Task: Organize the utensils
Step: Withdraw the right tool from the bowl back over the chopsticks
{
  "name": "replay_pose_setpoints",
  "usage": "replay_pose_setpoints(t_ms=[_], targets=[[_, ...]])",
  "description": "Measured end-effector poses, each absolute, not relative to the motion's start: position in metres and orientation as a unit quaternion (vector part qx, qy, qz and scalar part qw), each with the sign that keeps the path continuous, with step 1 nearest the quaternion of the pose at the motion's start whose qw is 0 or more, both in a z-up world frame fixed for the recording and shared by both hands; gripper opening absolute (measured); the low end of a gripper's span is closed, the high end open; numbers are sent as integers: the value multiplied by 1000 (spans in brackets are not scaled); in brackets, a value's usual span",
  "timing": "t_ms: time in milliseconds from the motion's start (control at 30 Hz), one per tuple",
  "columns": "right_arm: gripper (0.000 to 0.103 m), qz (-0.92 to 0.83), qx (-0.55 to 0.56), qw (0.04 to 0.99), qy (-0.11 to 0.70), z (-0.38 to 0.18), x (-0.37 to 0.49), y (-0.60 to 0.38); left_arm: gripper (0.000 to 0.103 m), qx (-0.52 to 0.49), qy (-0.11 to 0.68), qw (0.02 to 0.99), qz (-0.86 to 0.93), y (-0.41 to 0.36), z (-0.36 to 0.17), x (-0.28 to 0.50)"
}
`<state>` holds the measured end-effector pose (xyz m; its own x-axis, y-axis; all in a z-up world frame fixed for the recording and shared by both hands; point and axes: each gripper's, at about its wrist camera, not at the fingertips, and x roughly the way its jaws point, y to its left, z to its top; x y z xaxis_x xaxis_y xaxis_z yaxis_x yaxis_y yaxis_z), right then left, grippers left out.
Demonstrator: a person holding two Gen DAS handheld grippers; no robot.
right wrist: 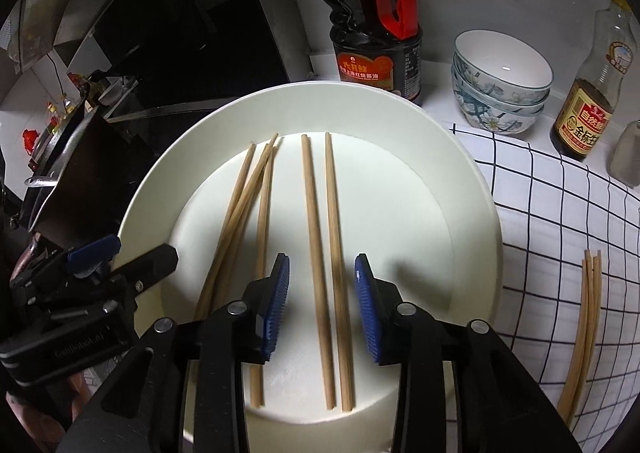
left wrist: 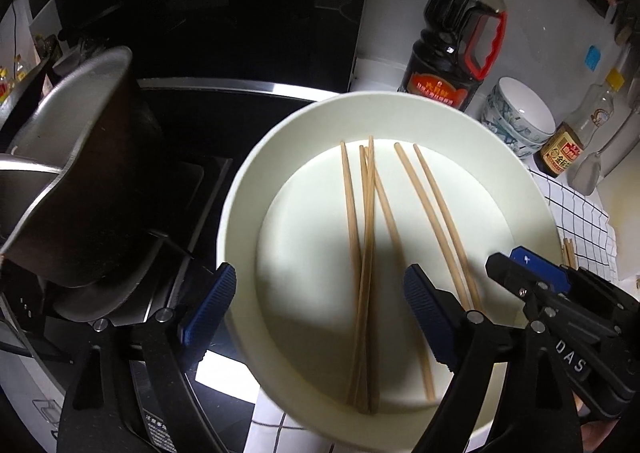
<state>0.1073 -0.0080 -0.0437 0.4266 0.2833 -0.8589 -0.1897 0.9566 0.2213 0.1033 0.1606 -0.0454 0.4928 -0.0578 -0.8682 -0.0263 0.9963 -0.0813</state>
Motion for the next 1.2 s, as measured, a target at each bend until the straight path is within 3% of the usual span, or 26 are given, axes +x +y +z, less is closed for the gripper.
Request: replay_pose_setpoints(t_ms=[733, 1200], targets=[[44, 79, 43, 871, 482, 1, 46, -44, 92, -16, 469, 881, -55, 136, -4, 58], [52, 9, 62, 876, 479, 6, -3, -130, 96, -6, 473, 875, -109, 57, -5, 37]])
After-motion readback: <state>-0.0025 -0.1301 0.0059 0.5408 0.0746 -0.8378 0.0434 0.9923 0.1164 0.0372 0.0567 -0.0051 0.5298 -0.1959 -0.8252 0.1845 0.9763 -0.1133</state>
